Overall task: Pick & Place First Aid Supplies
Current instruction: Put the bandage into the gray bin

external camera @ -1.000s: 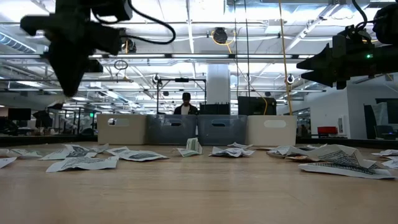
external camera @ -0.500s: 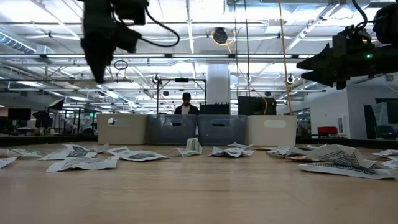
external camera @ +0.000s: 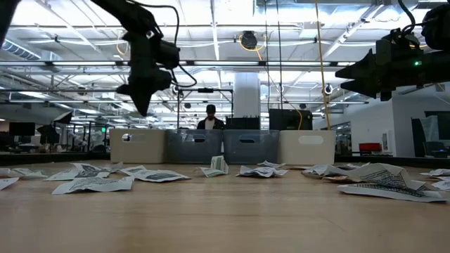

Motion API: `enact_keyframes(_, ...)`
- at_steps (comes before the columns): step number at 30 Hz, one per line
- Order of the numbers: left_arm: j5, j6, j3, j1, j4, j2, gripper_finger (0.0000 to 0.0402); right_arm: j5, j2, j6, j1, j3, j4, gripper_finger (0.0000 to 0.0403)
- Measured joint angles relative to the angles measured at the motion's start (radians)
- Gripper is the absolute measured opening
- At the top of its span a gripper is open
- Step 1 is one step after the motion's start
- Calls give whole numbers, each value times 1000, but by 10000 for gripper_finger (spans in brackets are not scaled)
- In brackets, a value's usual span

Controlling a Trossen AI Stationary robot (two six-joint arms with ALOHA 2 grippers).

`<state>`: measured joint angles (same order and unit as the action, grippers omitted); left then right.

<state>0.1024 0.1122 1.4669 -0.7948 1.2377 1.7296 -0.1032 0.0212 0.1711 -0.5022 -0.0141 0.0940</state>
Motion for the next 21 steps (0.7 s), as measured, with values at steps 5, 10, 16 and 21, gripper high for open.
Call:
enact_keyframes(5, -11, -1, 47, -42, -17, 62, 0, 0, 0, 0, 0, 0, 0, 297)
enact_keyframes(10, -49, 3, -10, -33, -73, 126, 0, 0, 0, 0, 0, 0, 0, 297)
enact_keyframes(16, -52, 6, -48, -18, -150, 178, 1, 0, 0, 0, 0, 0, 0, 297)
enact_keyframes(21, -55, 29, -48, -17, -167, 181, 34, 0, 0, 0, 0, 0, 0, 297)
